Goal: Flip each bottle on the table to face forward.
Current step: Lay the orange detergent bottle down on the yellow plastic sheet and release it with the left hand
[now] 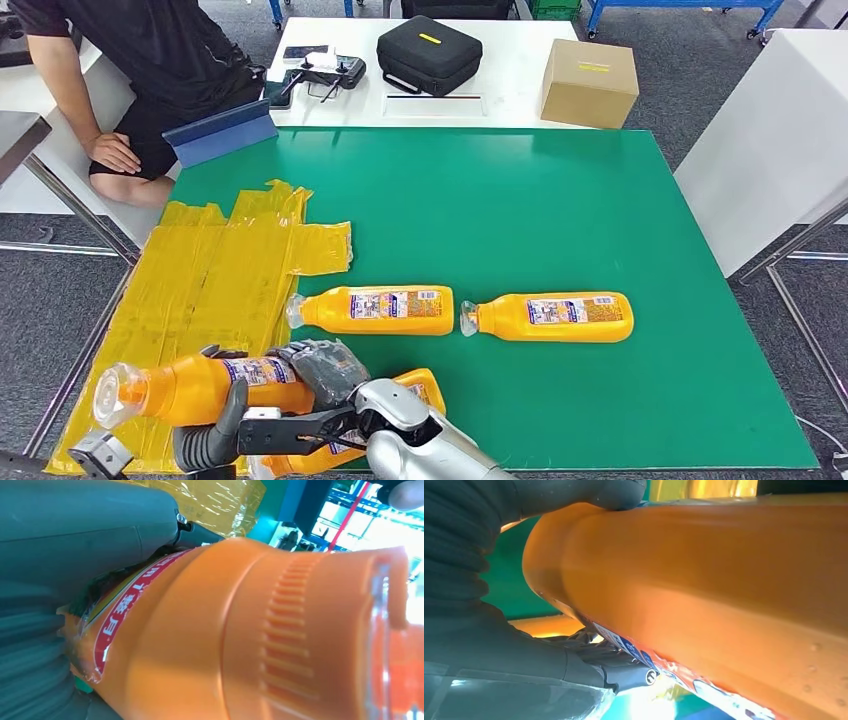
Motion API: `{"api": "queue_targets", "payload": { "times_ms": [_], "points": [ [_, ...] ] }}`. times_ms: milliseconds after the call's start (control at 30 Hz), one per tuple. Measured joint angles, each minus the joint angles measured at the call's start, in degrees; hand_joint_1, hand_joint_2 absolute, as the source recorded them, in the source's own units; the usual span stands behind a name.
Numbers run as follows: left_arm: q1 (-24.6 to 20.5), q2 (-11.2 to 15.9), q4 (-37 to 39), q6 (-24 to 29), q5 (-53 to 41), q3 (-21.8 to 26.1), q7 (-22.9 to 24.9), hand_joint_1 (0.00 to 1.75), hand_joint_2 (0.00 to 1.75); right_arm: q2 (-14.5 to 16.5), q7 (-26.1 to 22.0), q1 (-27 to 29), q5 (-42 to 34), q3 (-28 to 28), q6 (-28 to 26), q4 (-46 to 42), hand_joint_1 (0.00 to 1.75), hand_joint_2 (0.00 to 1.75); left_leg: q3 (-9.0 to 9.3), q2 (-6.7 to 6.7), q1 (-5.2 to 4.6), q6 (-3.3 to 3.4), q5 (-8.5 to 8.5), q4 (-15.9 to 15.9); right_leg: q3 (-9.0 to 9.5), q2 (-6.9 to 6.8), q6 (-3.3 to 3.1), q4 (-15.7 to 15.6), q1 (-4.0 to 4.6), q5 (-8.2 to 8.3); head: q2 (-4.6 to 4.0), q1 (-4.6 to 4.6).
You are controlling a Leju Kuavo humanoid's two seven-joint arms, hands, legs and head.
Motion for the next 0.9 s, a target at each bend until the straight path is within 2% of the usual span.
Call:
{"api": "queue_targets", "payload": {
  "times_ms": [100,133,200,233,267,333,567,700,900],
  "points": [
    [0.3,0.0,-1.3,-0.4,0.0,0.1,0.0,1.75,1.75,-0.7,0.9,0.7,0.5,-0.5,-2.5,-2.0,1.63,1.75,-0.01,-0.02,0.0,0.0,0.0,0.0,0.0,0.0,0.0,0.0,0.0,0.0,0.0,-0.01],
    [0.3,0.0,-1.7,-0.6,0.0,0.1,0.0,1.75,1.75,-1.0,1.2,1.0,0.7,-0.8,-3.3,-3.0,1.45,1.75,-0.01,-0.02,0.0,0.0,0.0,0.0,0.0,0.0,0.0,0.0,0.0,0.0,0.0,-0.02],
    [0.4,-0.1,-2.5,-1.1,0.0,0.0,0.0,1.75,1.75,-2.1,1.8,1.7,1.1,-1.9,-4.3,-5.8,0.63,1.75,-0.01,-0.06,0.0,0.0,0.0,0.0,0.0,-0.02,0.0,0.0,0.0,0.0,0.0,-0.01],
    [0.3,-0.2,-2.8,-1.3,0.1,0.0,0.0,1.75,1.75,-2.6,2.0,2.2,1.4,-2.5,-4.4,-7.3,0.23,1.31,-0.02,-0.08,0.0,0.0,0.0,0.0,0.01,-0.02,0.0,0.0,-0.01,0.0,0.0,0.0],
    [0.1,-0.3,-3.1,-1.4,0.2,0.0,0.0,1.75,1.75,-3.1,2.1,2.8,1.7,-3.1,-4.5,-8.8,0.0,0.87,-0.02,-0.09,-0.01,0.0,0.0,0.0,0.03,-0.03,0.0,0.0,-0.01,0.0,0.0,0.01],
    [-0.3,-0.5,-3.6,-1.5,0.5,0.0,-0.2,1.75,1.75,-4.1,2.3,3.7,2.5,-4.7,-4.6,-11.4,0.0,0.0,-0.02,-0.1,-0.01,0.0,0.0,0.0,0.05,-0.03,0.01,0.0,-0.01,0.01,0.0,0.01],
    [-0.3,-0.6,-4.8,-1.5,0.9,1.1,-0.7,1.75,1.75,-7.0,1.1,4.7,2.4,-9.3,-5.7,-16.7,0.0,0.0,-0.01,-0.08,-0.02,0.01,0.01,0.0,0.06,-0.02,0.07,0.0,-0.01,0.07,0.0,-0.01],
    [-0.3,-0.6,-5.2,-1.5,0.9,1.5,-0.9,1.75,1.75,-7.9,-1.4,5.0,-0.5,-11.0,-7.5,-19.9,0.0,0.0,-0.03,-0.09,-0.01,0.01,0.01,0.0,0.04,-0.03,0.07,0.0,0.0,0.06,0.0,0.0],
    [-0.8,-1.1,-5.3,-2.4,1.1,3.0,-1.0,1.75,1.75,-10.6,-2.6,5.5,-3.8,-15.6,-8.2,-31.6,0.0,0.0,-0.03,-0.1,-0.02,0.02,0.02,0.0,0.03,-0.03,0.07,0.0,-0.02,0.06,0.0,0.01]
  ]
}}
